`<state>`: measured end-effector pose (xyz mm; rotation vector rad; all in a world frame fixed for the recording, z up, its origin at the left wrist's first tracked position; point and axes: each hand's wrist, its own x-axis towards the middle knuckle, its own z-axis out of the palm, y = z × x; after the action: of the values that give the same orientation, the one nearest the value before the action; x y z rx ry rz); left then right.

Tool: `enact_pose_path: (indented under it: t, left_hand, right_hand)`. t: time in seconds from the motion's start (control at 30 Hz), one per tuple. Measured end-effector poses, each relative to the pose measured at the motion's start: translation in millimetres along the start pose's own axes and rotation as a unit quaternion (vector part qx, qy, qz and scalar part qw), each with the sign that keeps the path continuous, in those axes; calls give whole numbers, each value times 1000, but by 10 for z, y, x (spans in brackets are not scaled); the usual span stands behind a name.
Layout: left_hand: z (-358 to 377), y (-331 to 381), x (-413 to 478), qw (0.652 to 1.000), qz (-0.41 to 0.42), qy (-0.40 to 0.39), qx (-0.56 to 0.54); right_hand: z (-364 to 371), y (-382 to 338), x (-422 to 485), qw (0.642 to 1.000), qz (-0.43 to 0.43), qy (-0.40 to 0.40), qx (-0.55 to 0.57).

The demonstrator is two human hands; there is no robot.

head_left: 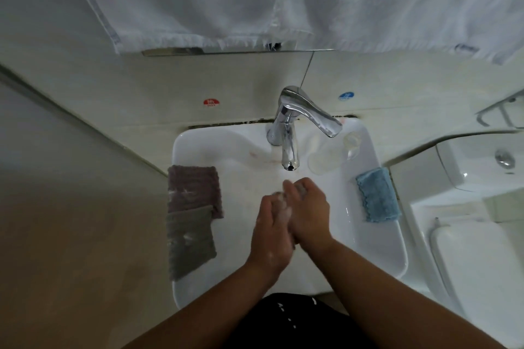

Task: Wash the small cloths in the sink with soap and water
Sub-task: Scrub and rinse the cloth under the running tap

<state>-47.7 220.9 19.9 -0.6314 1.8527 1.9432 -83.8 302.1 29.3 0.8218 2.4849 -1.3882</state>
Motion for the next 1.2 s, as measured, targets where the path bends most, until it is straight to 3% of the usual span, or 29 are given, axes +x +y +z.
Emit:
enact_pose_path:
  t: [0.1,0.23,0.3,0.43,0.5,0.6,0.67,0.8,0.97,1.13,1.2]
  left_hand:
    - [7,43,-10,1000,2,-2,8]
    - [-100,132,159,998,-21,56,11]
    - [-81,106,70,999,-15,32,-21]
    - [-1,128,-97,999,-16,-28,-5]
    - [-40,142,7,999,-6,12,33]
    - [-145,147,171,993,-15,106,49]
    - [-108,146,99,994,11,93,55]
    - [65,128,-123,998,6,23,56]
    - [-29,169,208,990,11,121,72]
    - [142,112,-111,997,10,27,70]
    - [134,126,-76,996,3,36,78]
  right_hand:
    - [-28,-44,-26,999,28,-4,30]
    - [36,-3,-394,998,-23,-52,21]
    - [28,19,-275,998,-55,-24,-5]
    - [-59,-1,65,999,15,1,37]
    - [-39,1,-95,998,28,-29,47]
    - [32,-19,-407,995,-33,-81,44]
    - [47,-23,-315,996,-50,-64,31]
    - [-66,-18,51,999,7,-9,44]
    - [-22,58,-281,997,-31,-66,18]
    - [-87,28,117,998,27,-8,63]
    - [-76,51,65,996,34,-20,82]
